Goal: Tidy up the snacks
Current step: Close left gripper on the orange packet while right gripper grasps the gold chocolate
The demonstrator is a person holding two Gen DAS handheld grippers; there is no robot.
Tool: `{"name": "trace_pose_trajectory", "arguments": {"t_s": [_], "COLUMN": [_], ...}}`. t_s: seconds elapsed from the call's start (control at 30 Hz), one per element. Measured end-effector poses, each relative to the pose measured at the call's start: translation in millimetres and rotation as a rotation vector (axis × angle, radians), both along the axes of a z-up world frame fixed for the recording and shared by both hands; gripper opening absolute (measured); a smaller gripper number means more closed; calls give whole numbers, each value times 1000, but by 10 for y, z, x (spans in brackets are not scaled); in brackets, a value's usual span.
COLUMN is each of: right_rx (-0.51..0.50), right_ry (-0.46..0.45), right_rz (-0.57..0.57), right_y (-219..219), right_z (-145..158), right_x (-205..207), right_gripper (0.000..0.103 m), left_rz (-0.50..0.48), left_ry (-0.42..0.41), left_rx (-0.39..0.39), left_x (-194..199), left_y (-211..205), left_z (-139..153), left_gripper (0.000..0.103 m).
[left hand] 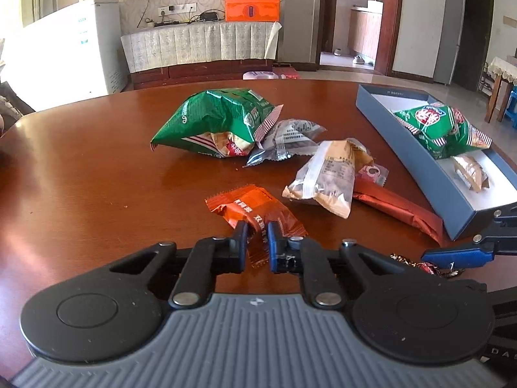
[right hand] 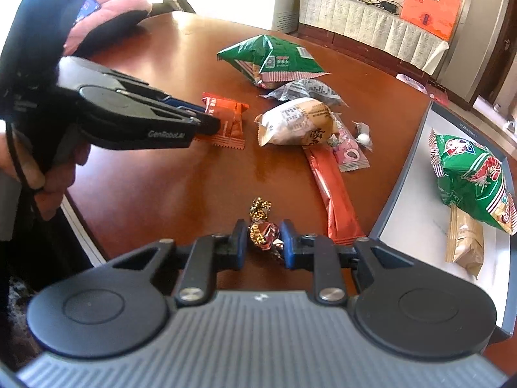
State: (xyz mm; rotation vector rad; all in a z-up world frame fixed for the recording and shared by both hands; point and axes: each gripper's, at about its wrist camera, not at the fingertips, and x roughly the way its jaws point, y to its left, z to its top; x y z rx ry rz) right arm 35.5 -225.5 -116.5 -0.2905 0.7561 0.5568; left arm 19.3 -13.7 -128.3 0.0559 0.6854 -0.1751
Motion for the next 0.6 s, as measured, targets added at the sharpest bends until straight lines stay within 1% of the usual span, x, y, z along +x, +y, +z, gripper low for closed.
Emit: {"name": "trace_pose_trajectory", "arguments": {"t_s": [0.37, 0.53, 0.6], "right_rx": [59, 66, 64], "right_ry": [-14, -19, -13], "right_rz": [-23, -24, -22], "right_y": [-87, -95, -83], "right_z": [117, 145, 133], "right_x": [-28, -35, -18], "right_gripper": [26, 26, 26], "left_rz": [42, 52, 49], "left_ry": [-16, -20, -12], "left_rx": [-54, -49, -34], "left_x": [-52, -61, -53], "left_y": [176, 198, 183], "left_z": [124, 139, 107], "left_gripper": [9, 8, 8]}}
